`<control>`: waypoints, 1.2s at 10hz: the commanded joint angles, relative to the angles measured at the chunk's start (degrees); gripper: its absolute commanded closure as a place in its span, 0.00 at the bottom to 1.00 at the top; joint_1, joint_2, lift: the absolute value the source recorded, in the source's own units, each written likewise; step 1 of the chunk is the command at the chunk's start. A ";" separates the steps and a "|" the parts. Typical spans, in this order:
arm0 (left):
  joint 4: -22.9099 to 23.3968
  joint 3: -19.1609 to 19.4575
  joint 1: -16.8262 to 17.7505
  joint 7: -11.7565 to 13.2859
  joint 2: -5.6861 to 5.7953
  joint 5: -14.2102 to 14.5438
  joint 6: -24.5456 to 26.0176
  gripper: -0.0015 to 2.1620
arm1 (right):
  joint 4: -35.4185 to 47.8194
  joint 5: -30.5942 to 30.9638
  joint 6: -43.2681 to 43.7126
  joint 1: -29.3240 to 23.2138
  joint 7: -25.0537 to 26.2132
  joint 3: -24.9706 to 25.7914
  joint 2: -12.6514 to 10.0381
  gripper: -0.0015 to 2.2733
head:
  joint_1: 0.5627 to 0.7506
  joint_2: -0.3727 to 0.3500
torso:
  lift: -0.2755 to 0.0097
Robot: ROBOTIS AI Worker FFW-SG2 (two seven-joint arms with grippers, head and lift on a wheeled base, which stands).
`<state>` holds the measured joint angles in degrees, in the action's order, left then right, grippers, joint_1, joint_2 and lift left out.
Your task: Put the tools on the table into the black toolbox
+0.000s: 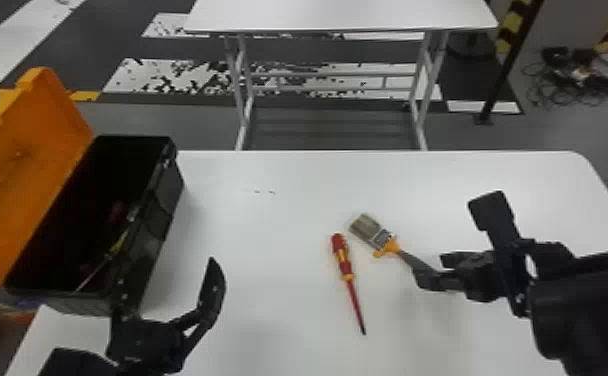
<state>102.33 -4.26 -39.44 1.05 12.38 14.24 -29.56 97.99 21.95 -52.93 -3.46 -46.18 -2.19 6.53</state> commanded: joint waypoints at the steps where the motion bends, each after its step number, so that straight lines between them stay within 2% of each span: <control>1: -0.20 0.04 0.07 0.00 -0.07 0.00 -0.01 0.03 | -0.78 0.46 1.29 0.30 -0.22 0.00 0.06 0.72 | 0.70 0.61 | 0.70; 2: -0.20 0.04 0.07 0.00 -0.07 0.00 -0.01 0.03 | -1.31 0.81 1.47 0.47 -0.66 0.00 0.06 0.93 | 0.70 0.60 | 0.70; 3: -0.28 -0.05 0.07 0.00 -0.16 0.00 -0.01 0.03 | -1.66 1.60 1.47 0.74 -1.19 -0.09 0.15 0.99 | 0.70 0.60 | 0.70; 7: -0.55 0.04 0.24 0.00 -0.25 0.00 -0.01 0.03 | -0.96 0.72 2.87 -0.05 -1.37 1.32 0.06 0.99 | 0.70 0.60 | 0.70; 11: 1.47 0.66 -0.28 0.09 0.01 0.08 -0.01 0.03 | 7.21 -0.95 2.52 -4.63 -1.01 3.60 -0.02 0.99 | 0.70 0.58 | 0.70; 12: 3.06 1.36 -0.46 1.93 0.10 0.52 0.17 0.03 | 10.20 -2.18 2.70 -6.65 -0.75 4.30 -0.02 0.99 | 0.70 0.58 | 0.70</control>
<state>104.61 -3.27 -39.81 2.86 12.41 14.52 -29.43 106.64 20.38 -50.36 -9.07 -46.92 1.69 6.50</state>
